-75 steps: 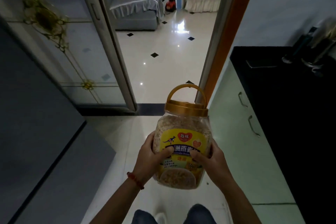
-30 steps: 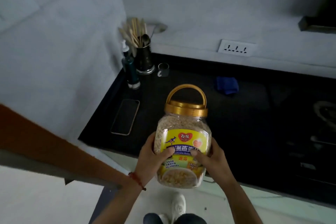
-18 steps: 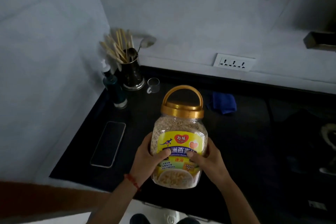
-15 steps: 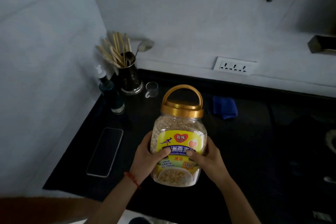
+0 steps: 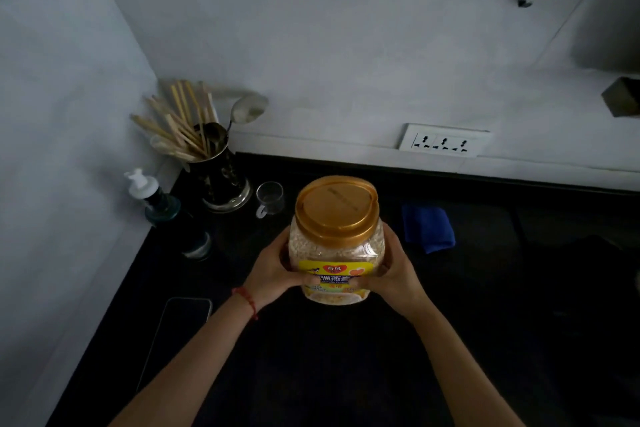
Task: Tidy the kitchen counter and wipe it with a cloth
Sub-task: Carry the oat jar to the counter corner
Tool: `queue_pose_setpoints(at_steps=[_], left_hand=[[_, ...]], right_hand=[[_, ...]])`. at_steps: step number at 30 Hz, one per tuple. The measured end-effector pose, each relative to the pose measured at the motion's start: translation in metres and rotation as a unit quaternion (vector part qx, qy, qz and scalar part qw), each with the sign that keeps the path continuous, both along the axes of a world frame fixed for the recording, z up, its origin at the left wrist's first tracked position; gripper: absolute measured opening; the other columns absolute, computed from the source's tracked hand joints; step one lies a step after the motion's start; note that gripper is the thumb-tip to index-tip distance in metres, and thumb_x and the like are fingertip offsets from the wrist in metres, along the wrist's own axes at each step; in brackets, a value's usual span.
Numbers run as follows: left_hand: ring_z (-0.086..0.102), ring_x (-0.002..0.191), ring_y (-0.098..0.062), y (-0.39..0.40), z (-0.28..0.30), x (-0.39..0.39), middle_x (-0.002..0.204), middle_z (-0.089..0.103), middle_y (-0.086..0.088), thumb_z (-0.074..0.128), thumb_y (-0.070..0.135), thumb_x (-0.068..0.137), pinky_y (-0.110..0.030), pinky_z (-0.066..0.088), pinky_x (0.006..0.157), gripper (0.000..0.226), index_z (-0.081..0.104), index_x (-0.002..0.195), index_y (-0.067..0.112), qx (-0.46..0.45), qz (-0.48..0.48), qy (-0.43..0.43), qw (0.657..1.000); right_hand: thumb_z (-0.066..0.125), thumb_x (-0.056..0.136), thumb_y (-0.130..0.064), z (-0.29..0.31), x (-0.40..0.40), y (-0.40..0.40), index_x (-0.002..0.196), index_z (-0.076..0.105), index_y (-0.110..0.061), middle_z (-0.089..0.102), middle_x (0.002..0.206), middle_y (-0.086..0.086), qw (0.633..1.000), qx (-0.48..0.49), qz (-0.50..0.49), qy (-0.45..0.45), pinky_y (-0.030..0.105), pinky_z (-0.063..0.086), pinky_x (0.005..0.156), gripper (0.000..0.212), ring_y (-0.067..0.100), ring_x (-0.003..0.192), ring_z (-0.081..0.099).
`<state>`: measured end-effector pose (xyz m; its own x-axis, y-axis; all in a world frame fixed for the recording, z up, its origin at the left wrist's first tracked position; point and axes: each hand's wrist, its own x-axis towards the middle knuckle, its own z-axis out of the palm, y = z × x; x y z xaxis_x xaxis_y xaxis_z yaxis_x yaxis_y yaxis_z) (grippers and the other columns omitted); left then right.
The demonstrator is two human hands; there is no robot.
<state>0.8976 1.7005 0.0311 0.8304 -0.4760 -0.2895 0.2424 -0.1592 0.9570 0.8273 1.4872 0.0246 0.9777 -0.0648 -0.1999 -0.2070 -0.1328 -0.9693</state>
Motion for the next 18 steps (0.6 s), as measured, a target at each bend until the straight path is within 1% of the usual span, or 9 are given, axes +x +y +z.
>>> queue_pose_setpoints(at_steps=[2,4,5,7,9,11,14,17,18], left_hand=[[0.060,0.108,-0.003,-0.001,-0.007,0.011,0.111,0.064,0.008,0.089,0.037,0.034,-0.018,0.053,0.079,0.090,0.048,0.114,0.043,0.002,-0.002,-0.006,1.000],[0.057,0.112,-0.002,-0.004,-0.013,0.022,0.116,0.060,0.012,0.089,0.035,0.036,-0.020,0.051,0.087,0.092,0.045,0.115,0.048,0.013,-0.001,-0.028,1.000],[0.055,0.114,-0.003,-0.005,-0.016,0.028,0.118,0.058,0.013,0.089,0.028,0.039,-0.022,0.050,0.091,0.092,0.044,0.116,0.048,0.014,0.005,-0.033,0.999],[0.052,0.118,-0.007,-0.009,-0.023,0.041,0.122,0.054,0.014,0.084,0.005,0.052,-0.031,0.047,0.098,0.089,0.041,0.119,0.046,0.008,0.028,-0.028,0.999],[0.049,0.121,-0.011,-0.015,-0.027,0.052,0.122,0.053,0.014,0.076,-0.007,0.060,-0.036,0.045,0.101,0.087,0.041,0.121,0.042,-0.004,0.049,-0.020,0.999],[0.046,0.124,-0.015,-0.022,-0.027,0.061,0.123,0.053,0.009,0.074,-0.008,0.063,-0.034,0.043,0.099,0.085,0.039,0.129,0.033,-0.011,0.074,-0.019,0.997],[0.044,0.126,-0.018,-0.034,-0.025,0.073,0.134,0.049,-0.006,0.071,-0.003,0.069,-0.031,0.042,0.098,0.080,0.036,0.137,0.018,0.001,0.112,-0.036,0.993],[0.043,0.123,-0.015,-0.044,-0.021,0.085,0.137,0.048,-0.007,0.070,0.001,0.073,-0.028,0.039,0.097,0.075,0.036,0.138,0.015,0.025,0.122,-0.055,0.991],[0.043,0.124,-0.015,-0.046,-0.020,0.089,0.137,0.048,-0.007,0.070,0.003,0.073,-0.028,0.039,0.097,0.074,0.035,0.138,0.015,0.034,0.121,-0.062,0.990]], right_hand=[[0.088,0.049,-0.031,-0.007,0.008,0.002,0.141,0.027,-0.029,0.050,0.135,-0.004,1.000,-0.009,-0.010,0.001,0.044,0.046,0.103,0.110,0.011,0.124,0.050],[0.087,0.048,-0.038,-0.012,0.017,0.004,0.142,0.024,-0.032,0.048,0.137,-0.009,1.000,-0.016,-0.027,-0.003,0.037,0.045,0.104,0.113,0.005,0.125,0.048],[0.086,0.047,-0.040,-0.013,0.022,0.006,0.142,0.023,-0.034,0.046,0.138,-0.011,0.999,-0.018,-0.036,-0.006,0.033,0.044,0.104,0.114,0.003,0.126,0.047],[0.084,0.048,-0.040,-0.014,0.034,0.007,0.141,0.022,-0.038,0.044,0.139,-0.012,0.998,-0.017,-0.055,-0.018,0.022,0.045,0.100,0.111,-0.001,0.125,0.046],[0.082,0.052,-0.037,-0.015,0.048,0.005,0.137,0.022,-0.045,0.046,0.137,-0.014,0.997,-0.029,-0.063,-0.030,0.015,0.046,0.095,0.104,-0.003,0.123,0.047],[0.081,0.057,-0.035,-0.015,0.063,0.002,0.134,0.021,-0.052,0.048,0.133,-0.019,0.996,-0.052,-0.065,-0.037,0.019,0.045,0.096,0.099,-0.001,0.123,0.048],[0.080,0.065,-0.023,-0.016,0.083,-0.003,0.131,0.020,-0.057,0.051,0.126,-0.023,0.992,-0.091,-0.074,-0.040,0.027,0.046,0.096,0.096,0.002,0.118,0.051],[0.079,0.068,-0.019,-0.016,0.102,-0.005,0.126,0.021,-0.062,0.052,0.120,-0.027,0.988,-0.120,-0.086,-0.039,0.019,0.045,0.089,0.092,-0.006,0.112,0.051],[0.078,0.068,-0.019,-0.014,0.106,-0.005,0.123,0.022,-0.063,0.052,0.119,-0.028,0.987,-0.125,-0.094,-0.035,0.019,0.045,0.088,0.090,-0.007,0.110,0.051]])
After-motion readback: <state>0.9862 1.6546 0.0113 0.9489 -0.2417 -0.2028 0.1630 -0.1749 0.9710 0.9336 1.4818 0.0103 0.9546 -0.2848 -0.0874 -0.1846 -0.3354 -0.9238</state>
